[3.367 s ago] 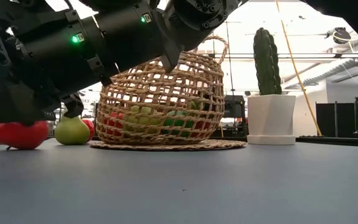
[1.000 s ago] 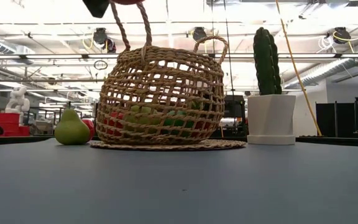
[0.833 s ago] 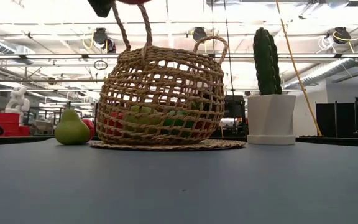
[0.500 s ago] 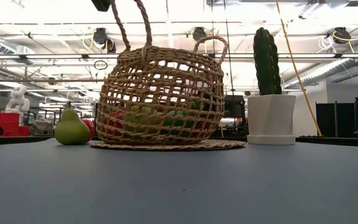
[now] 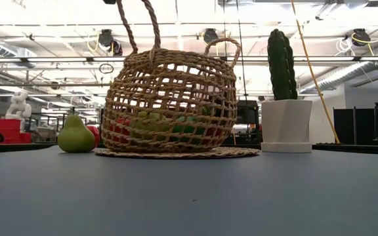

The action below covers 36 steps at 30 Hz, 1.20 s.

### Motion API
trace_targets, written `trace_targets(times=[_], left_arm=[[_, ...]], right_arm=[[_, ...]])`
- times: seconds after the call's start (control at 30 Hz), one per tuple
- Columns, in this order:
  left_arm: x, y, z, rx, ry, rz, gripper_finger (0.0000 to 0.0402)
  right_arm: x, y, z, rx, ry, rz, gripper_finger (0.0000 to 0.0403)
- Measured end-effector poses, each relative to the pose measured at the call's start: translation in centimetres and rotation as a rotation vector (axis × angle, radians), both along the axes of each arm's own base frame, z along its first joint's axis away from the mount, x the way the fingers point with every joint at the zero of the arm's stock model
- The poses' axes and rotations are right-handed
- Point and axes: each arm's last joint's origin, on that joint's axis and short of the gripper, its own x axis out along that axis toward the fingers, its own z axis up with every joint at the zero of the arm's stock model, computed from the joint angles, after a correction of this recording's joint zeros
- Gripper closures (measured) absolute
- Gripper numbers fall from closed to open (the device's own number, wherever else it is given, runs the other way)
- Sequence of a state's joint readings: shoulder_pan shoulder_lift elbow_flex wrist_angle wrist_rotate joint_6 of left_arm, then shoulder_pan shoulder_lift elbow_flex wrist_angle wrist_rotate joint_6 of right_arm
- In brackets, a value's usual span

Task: Build produce basket
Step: Put the apple into the brown basket

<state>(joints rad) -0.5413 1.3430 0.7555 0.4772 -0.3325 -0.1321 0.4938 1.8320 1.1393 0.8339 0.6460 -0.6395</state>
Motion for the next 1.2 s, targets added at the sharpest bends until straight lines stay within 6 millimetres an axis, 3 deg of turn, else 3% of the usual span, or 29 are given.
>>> trace_targets(times=[0.2,0.37,0.43,0.57,0.87,1.0,1.2], left_arm=[[-0.7,-0.6,0.2,0.079,0.057,0.142,0.0006],[-1.9,-0.9,-2.5,0.264,0.231,0.246,0.0007],[-2.2,-0.6,-2.4,0.286,0.235,0.347,0.0007],[-2.7,-0.1,-3.4,0.265,0.304,0.441,0.0007],[-4.0,-1.0,-4.8,-0.001,0.472,0.397,0.0007],[-4.5,-1.9,-5.9,-0.012,0.499,0.400,0.0007],[-4.4,-2.5,-7.0,-0.063,0.514,0.448,0.0007]], right_arm=[[-0.5,-0.8,1.4,-0.146,0.002,-0.150,0.0074],[-0.7,-1.5,2.0,-0.122,0.004,-0.282,0.0074],[-0.7,-1.5,1.6,-0.097,0.018,-0.298,0.0074],[-1.0,-0.8,1.0,-0.092,0.028,-0.247,0.0074],[-0.8,-1.7,1.3,-0.107,0.020,-0.320,0.0070],[-0.3,-3.1,1.8,-0.107,-0.013,-0.387,0.0066],[1.1,-7.4,2.0,0.003,-0.064,-0.518,0.0065]])
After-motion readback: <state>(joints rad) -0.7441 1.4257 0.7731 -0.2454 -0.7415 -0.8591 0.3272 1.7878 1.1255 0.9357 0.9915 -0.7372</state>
